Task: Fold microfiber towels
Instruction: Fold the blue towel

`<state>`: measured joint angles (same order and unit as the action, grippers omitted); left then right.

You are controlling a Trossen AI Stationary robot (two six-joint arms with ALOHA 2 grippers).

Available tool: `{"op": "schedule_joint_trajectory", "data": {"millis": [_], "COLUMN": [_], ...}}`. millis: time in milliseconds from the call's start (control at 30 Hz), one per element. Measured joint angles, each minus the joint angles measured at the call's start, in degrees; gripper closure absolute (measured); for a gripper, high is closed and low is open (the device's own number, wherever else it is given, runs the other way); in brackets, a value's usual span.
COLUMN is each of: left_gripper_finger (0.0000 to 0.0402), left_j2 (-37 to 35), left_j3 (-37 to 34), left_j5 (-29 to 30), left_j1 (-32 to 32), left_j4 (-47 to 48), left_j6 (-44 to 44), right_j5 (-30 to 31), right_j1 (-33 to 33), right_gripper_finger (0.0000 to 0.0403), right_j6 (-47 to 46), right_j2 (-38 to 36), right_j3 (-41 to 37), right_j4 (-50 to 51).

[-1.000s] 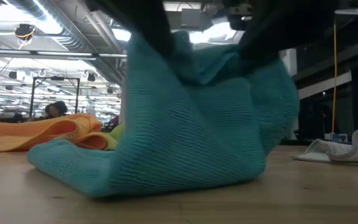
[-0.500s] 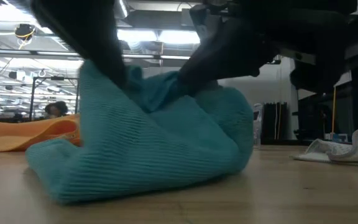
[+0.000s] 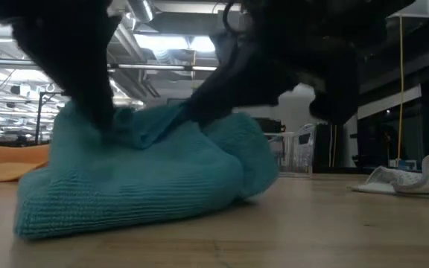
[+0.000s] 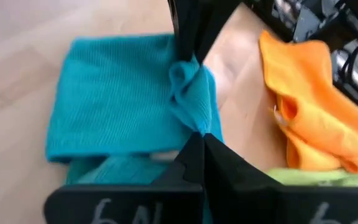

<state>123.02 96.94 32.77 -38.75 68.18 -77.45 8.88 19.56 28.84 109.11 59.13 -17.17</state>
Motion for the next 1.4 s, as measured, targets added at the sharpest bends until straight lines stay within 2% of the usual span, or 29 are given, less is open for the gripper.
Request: {"op": "schedule_joint_trajectory", "data": {"millis": [133,267,400,567,667,900,1400], "left_gripper_finger": [0.0401,0.0401,0.0401,0.0401,0.0401,0.0401,0.0401], "left_j2": [0.00,0.00,0.02,0.00,0.02,-0.05,-0.10], "left_j3": [-2.33,-3.40,-3.46,-3.47,-3.47,-3.45,-3.45], "left_j5": [-0.65,-0.49,-0.36,-0.34,-0.34,0.57,1.69], "left_j1": [0.01,0.01,-0.14,-0.69,-1.13,-2.09,-0.23], "left_j4": [0.44,0.72,1.47,1.61,2.76,5.33,4.42], "left_j6": [-2.69,-8.19,-9.45,-9.45,-9.47,-10.98,-9.01], "right_j5": [0.02,0.04,0.13,5.23,4.63,-6.19,-6.57], "right_j1": [-1.00,-1.45,-1.48,-0.50,0.95,2.41,2.11], "right_gripper_finger": [0.0367,0.0319,0.0270,0.0232,0.0223,0.0222,0.0221], "right_j6": [-0.02,-0.12,-0.21,-3.36,-3.79,-8.37,-10.56], "right_j2": [1.25,1.62,1.61,0.87,-0.57,-0.74,-0.63], "right_j3": [0.00,-0.02,-0.02,-0.04,-0.04,0.00,0.00], "right_j4": [-2.12,-1.66,-1.79,-0.26,-0.08,-0.74,-0.79]}}
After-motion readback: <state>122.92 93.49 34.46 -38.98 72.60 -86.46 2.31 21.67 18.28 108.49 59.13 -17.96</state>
